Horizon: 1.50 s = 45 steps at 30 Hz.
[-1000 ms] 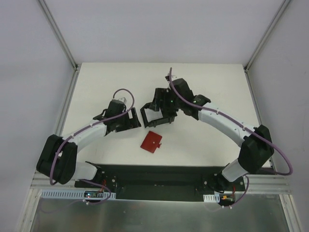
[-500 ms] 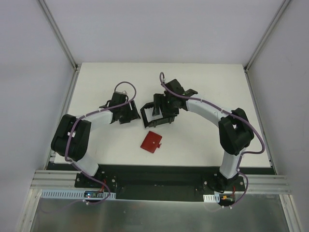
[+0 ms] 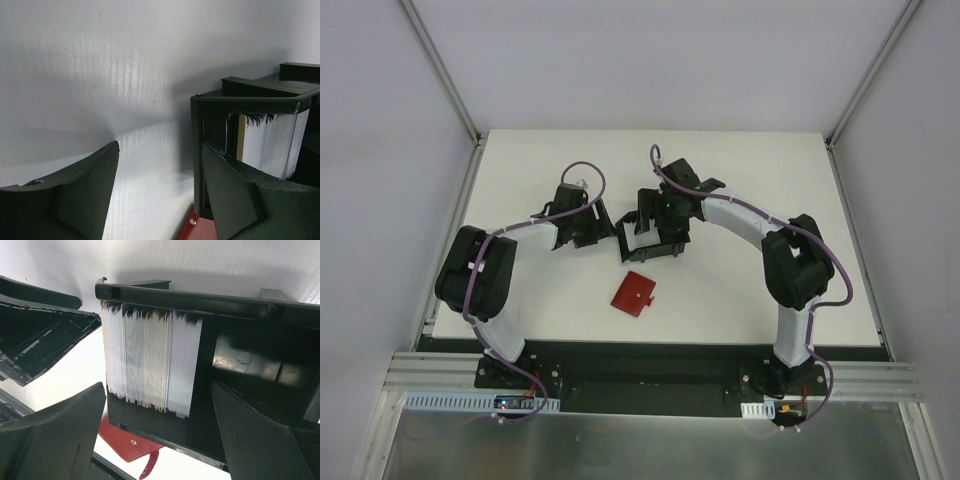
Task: Put the credit cards into the card holder
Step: Pick up the credit card from the storage box.
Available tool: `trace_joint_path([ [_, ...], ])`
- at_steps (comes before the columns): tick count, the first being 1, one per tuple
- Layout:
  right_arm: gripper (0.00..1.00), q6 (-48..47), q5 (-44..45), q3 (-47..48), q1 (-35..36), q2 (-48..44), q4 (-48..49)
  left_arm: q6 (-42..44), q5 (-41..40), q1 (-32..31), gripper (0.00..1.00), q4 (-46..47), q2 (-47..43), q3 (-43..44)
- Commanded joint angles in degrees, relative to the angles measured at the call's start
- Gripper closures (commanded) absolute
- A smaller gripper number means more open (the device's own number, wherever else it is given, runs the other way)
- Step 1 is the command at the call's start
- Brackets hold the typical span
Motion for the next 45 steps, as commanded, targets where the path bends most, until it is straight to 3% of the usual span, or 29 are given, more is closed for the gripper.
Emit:
trace_joint_path([
  [1,0.10,0.0,-0.2,1.2,-0.1,0.7,-0.2,-1.3,2.4,0.1,0.34,-1.4,1.7,-1.4],
  [17,0.05,3.3,-2.3,0.4,0.1,3.1,2.6,-5.7,3.3,-1.3,0.36,4.0,-2.9,-10.2],
  [25,0.06,4.1,-5.6,-0.3,0.2,2.9,4.4,-5.1,6.2,-1.5,0.41,5.0,-1.3,-9.8],
  [45,0.25,4.6,-6.3,-2.2,0.2,-1.8,6.5,-5.3,7.2,-3.5,0.43,5.7,-0.7,-8.9],
])
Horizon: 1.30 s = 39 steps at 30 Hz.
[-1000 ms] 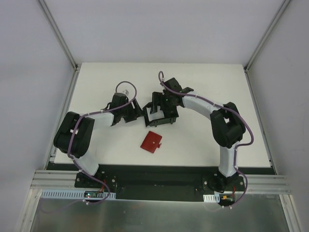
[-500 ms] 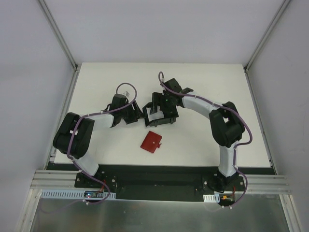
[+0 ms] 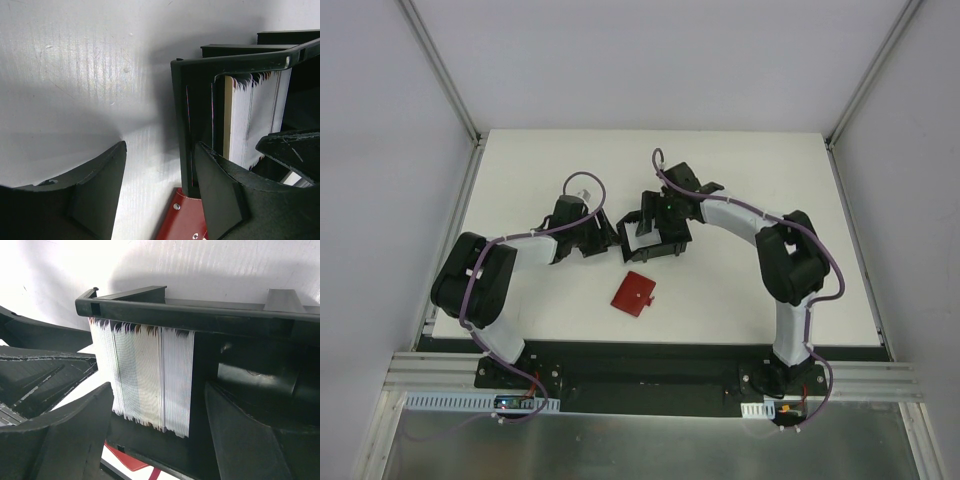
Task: Put the credit cards into the card holder
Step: Pick up the credit card from the storage box.
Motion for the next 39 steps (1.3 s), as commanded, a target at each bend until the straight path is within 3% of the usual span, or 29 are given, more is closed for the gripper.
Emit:
trace_joint_path([
  [1,0.26,0.9,-3.2,-0.6,1.0,-5.0,2.5,0.0,1.5,-1.8,0.43,-3.6,1.8,-1.1],
  [13,0.33,1.0,-3.5,-0.9,0.9,-6.2,2.6,0.0,1.6,-1.9,0.43,-3.6,1.6,-1.1],
  [24,0.58,0.1,-1.0,-0.8,0.9,-6.4,1.2,-0.1,1.9,-1.9,0.43,-3.6,2.0,-0.7],
  [26,0.66,0.0,-1.1,-0.8,0.8,-6.4,1.2,-0.1,2.0,-2.0,0.43,-3.6,2.1,-0.7],
  [28,0.67,0.1,-1.6,-0.7,0.8,-6.4,1.2,-0.1,2.0,-2.0,0.43,-3.6,2.0,-0.8],
  [29,0.74,0.0,-1.8,-0.6,0.7,-6.4,1.2,0.0,1.9,-2.0,0.43,-3.6,2.0,-0.8],
  [39,0.82,-0.3,-2.5,-0.8,0.1,-7.7,1.0,0.1,1.8,-2.0,0.42,-3.6,1.6,-1.3],
])
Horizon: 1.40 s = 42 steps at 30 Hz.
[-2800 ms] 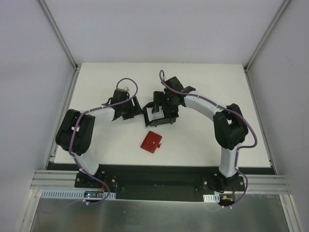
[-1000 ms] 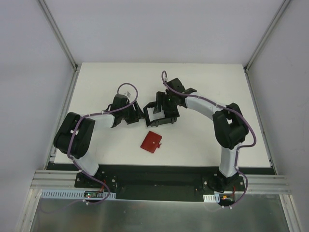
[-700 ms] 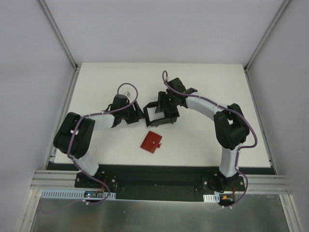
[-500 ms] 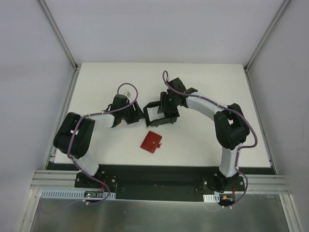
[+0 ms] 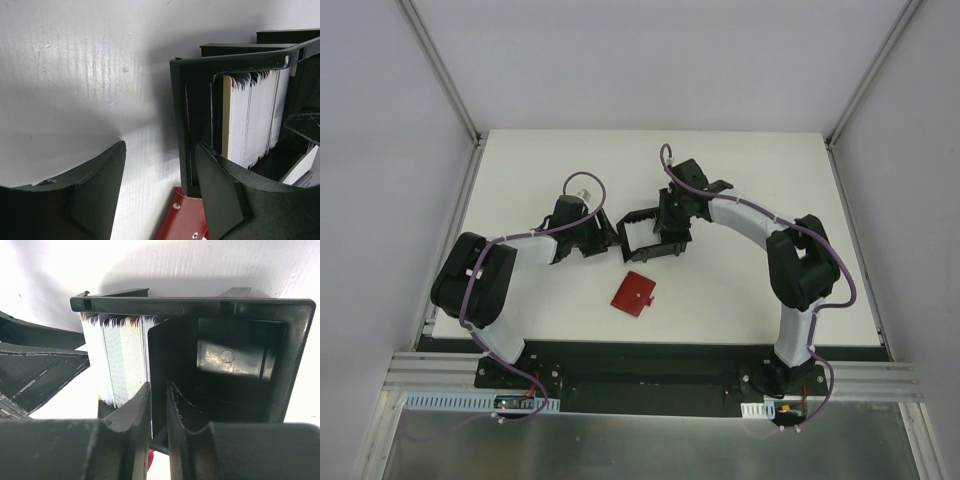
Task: Put the credit cards into the card holder
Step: Pick up the credit card from the storage box.
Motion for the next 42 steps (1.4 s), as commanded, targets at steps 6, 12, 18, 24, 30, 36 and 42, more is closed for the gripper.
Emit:
trace_joint_path([
  [6,0.89,-1.6,-1.2,2.9,1.2,-4.1,-2.0,0.2,1.8,-2.0,0.41,-3.7,1.4,-1.4],
  [12,0.96,-5.6,5.2,5.8,1.1,-3.7,-6.5,0.4,0.9,-2.0,0.40,-3.8,-0.2,-2.3],
  [18,1.00,-8.4,8.7,8.7,1.4,-3.2,-9.4,1.0,-0.9,-2.0,0.37,-4.8,-2.7,-2.8],
  [24,1.00,-10.8,15.1,9.4,1.9,-6.4,-11.9,2.3,-4.8,-2.0,0.29,-7.7,-6.2,-3.1],
  [30,1.00,-8.8,15.1,5.7,2.3,-12.9,-10.3,2.5,-8.2,-2.0,0.27,-9.8,-11.8,-4.9],
  [36,1.00,1.4,8.6,-9.8,5.3,-24.7,-0.2,3.4,-8.8,-2.0,0.28,-12.8,-18.9,-8.1],
  [42,1.00,13.3,8.8,-22.5,14.0,-32.2,9.5,3.9,-5.9,-2.0,0.27,-13.5,-25.3,-12.7],
])
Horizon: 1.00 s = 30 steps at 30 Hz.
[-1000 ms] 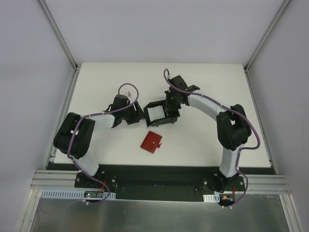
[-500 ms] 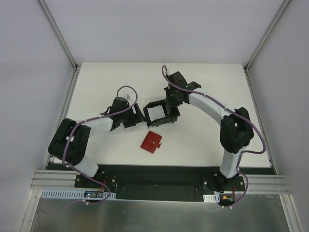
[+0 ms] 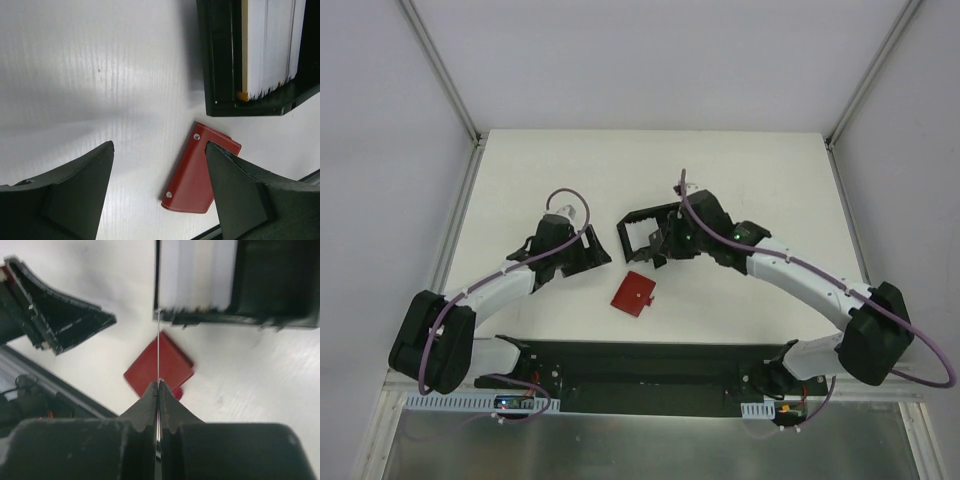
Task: Put the credit cards into the card holder
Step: Pick up the credit card from the storage box, then turn over the card slot in the card holder.
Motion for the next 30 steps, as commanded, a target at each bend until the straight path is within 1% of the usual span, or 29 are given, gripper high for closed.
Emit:
trace_joint_path([
  [1,1.00,11.5,-1.0,-6.2,6.5,-2.6,9.5,1.7,1.5,-0.5,0.26,-1.9,-4.5,-3.5],
  [4,1.00,15.3,1.1,-8.5,10.4,-1.0,11.4,2.5,2.4,-0.5,0.25,-2.2,-6.3,-5.2],
  [5,1.00,15.8,3.3,-9.2,11.3,-0.1,11.9,2.6,2.6,-0.5,0.25,-2.2,-6.5,-5.7],
  [7,1.00,17.5,4.8,-10.5,12.5,1.3,11.8,2.8,3.2,-0.5,0.24,-2.3,-6.9,-6.3],
  [11,1.00,19.4,5.2,-13.9,12.7,2.5,12.5,3.6,4.9,-0.6,0.23,-2.2,-6.4,-6.4],
  [15,1.00,20.4,6.3,-17.3,12.8,0.5,11.7,4.6,6.1,-1.0,0.22,-2.2,-5.6,-5.9],
  [22,1.00,23.0,8.0,-22.7,12.9,-3.9,11.4,5.3,5.5,-4.3,0.22,-2.3,-3.2,-4.8],
  [30,1.00,26.9,8.8,-24.5,13.1,-3.4,14.4,4.3,4.4,-6.4,0.25,-2.3,-1.4,-4.9],
])
